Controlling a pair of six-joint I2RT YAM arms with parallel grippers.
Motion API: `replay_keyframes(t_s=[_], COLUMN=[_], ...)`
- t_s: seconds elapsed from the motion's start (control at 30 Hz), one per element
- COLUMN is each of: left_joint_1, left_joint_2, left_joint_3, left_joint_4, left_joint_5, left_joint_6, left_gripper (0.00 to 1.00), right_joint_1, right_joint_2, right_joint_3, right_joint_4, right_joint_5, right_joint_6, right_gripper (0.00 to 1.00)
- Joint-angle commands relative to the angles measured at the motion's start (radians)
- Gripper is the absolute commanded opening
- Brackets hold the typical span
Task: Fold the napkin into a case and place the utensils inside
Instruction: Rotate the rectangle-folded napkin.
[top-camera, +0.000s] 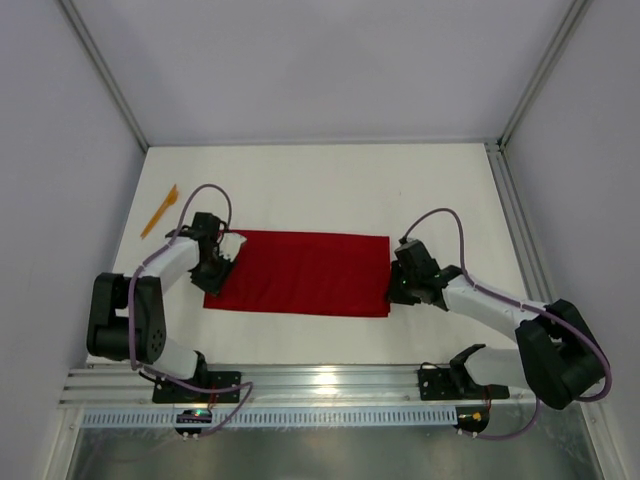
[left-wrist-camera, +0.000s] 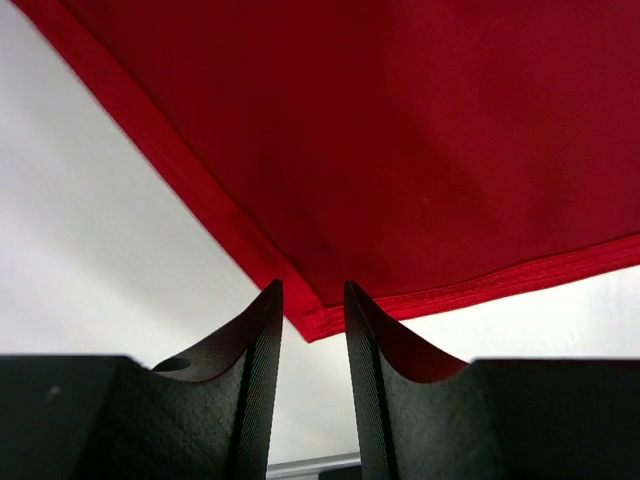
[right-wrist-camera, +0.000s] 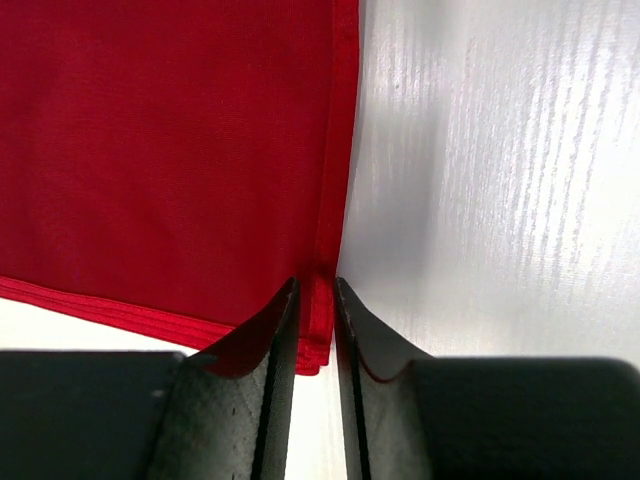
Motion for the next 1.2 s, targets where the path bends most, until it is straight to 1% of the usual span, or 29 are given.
replay_keyframes(t_s=[0.0,0.07,0.17,0.27,0.33,0.4,0.47,0.5,0.53,0.6,0.63,0.7,0.73,0.77,0.8,0.83,0.87,0.93,1.03,1.07,1.13,1.17], left_joint_1=[0.017,0.018,0.018,0.018,0.018,0.02,0.02,0.021,0.023,0.031,0.031,0.031,0.031,0.031,0.031,0.031,0.031,0.031,0.031,0.031,0.031,0.031], left_joint_2=[0.046,0.054,0.052,0.054,0.048,0.026,-0.004,-0.014,-0.021,-0.031,-0.029,-0.02,-0.012,-0.008,-0.008,-0.009,-0.011,-0.018,-0.038,-0.069,-0.115,-0.156], left_joint_3=[-0.032,-0.032,-0.034,-0.037,-0.038,-0.031,-0.018,-0.015,-0.015,-0.02,-0.026,-0.04,-0.044,-0.049,-0.051,-0.052,-0.057,-0.058,-0.04,-0.013,0.058,0.084], left_joint_4=[0.019,0.02,0.027,0.024,0.02,0.013,-0.009,-0.015,-0.019,-0.021,-0.016,-0.015,-0.013,-0.009,-0.004,0.004,0.022,0.036,0.018,-0.001,-0.059,-0.07], left_joint_5=[0.0,-0.001,0.002,-0.001,0.0,0.0,0.0,-0.001,0.0,0.0,0.0,0.0,0.0,0.0,-0.038,-0.055,-0.072,-0.133,-0.144,-0.092,-0.017,0.058], left_joint_6=[-0.035,-0.033,-0.035,-0.032,-0.033,-0.033,-0.033,-0.032,-0.029,-0.023,-0.023,-0.016,-0.013,-0.01,-0.009,-0.009,-0.001,0.011,0.028,0.03,0.045,0.043], left_gripper=[0.33,0.31,0.27,0.25,0.26,0.3,0.31,0.31,0.31,0.28,0.27,0.18,0.11,0.07,0.03,0.0,0.0,0.0,0.0,0.02,0.06,0.08], right_joint_1=[0.024,0.03,0.03,0.032,0.032,0.032,0.032,0.032,0.033,0.032,0.032,0.032,0.032,0.032,0.032,0.032,0.032,0.032,0.033,0.032,0.032,0.032], right_joint_2=[0.019,0.038,0.056,0.059,0.065,0.065,0.059,0.056,0.053,0.044,0.039,0.03,0.027,0.024,0.019,0.016,0.013,-0.006,-0.054,-0.066,-0.083,-0.074], right_joint_3=[0.007,-0.001,-0.012,-0.016,-0.012,-0.008,-0.008,-0.008,-0.008,-0.004,-0.002,0.005,0.01,0.011,0.013,0.016,0.021,0.044,0.103,0.125,0.206,0.235], right_joint_4=[0.018,0.029,0.061,0.076,0.073,0.07,0.066,0.066,0.064,0.053,0.044,0.034,0.02,0.017,0.012,0.001,-0.006,-0.051,-0.123,-0.137,-0.144,-0.135], right_joint_5=[0.026,0.022,0.009,0.007,0.004,-0.028,-0.024,-0.021,-0.019,-0.011,-0.011,-0.011,-0.011,-0.011,-0.011,-0.011,0.019,0.041,0.098,0.104,0.098,0.084], right_joint_6=[0.023,0.028,0.032,0.04,0.037,0.034,0.034,0.034,0.034,0.031,0.029,0.022,0.017,0.011,0.01,0.006,-0.001,-0.012,-0.039,-0.047,-0.072,-0.079], right_gripper=[0.25,0.27,0.27,0.27,0.27,0.27,0.24,0.19,0.17,0.13,0.13,0.13,0.11,0.09,0.07,0.04,0.04,0.04,0.12,0.17,0.22,0.25])
